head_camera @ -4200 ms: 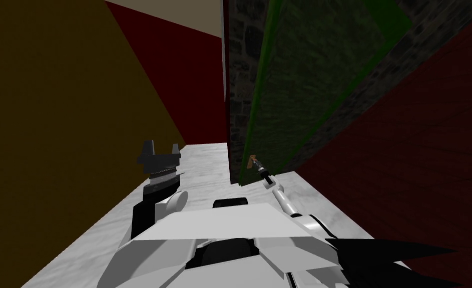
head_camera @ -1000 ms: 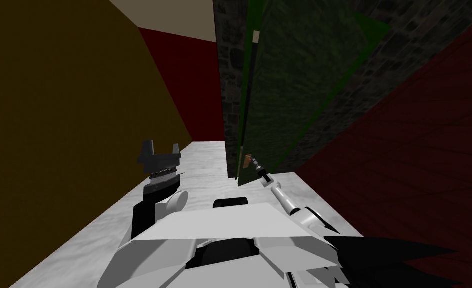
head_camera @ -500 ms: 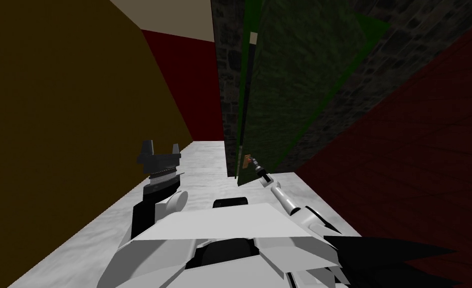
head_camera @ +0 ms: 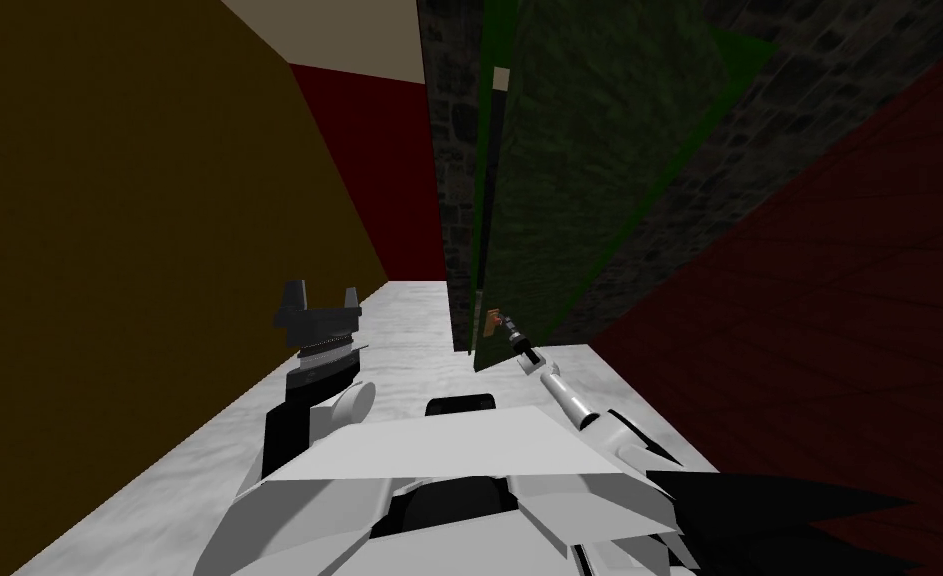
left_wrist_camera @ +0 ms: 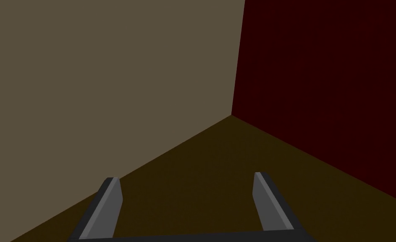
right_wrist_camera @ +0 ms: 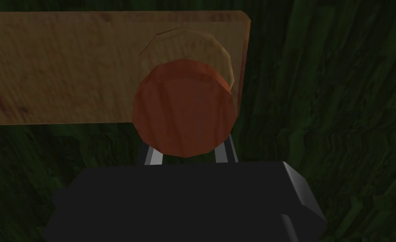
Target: Push the door open
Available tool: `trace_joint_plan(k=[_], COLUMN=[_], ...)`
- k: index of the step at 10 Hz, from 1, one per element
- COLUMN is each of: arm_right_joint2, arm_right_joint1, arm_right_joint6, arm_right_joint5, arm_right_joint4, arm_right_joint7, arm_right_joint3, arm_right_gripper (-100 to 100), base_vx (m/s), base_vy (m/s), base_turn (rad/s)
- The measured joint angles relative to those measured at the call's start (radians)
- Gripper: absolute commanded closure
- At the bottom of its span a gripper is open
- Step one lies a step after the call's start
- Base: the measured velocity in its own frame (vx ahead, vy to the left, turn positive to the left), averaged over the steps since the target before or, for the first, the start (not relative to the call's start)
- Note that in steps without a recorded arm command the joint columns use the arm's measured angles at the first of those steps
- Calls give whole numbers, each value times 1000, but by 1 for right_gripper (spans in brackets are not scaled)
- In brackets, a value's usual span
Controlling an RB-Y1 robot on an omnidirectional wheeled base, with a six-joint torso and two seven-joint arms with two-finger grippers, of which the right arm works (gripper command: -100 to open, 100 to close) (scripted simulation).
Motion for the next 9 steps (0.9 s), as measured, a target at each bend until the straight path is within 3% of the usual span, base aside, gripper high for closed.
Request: trace_joint_plan(k=[7,9], arm_right_joint2=[-17,-19], arm_right_joint1=[-5,-21], arm_right_joint6=[7,0], arm_right_joint5=[-59,-79], arm_right_joint4=[-7,12], arm_right_joint7=[-166,-219], arm_right_joint3=[45,63], arm_right_gripper=[100,100], base_vx=[-48,-60], base_vy=[-47,-42], base_turn=[30,36])
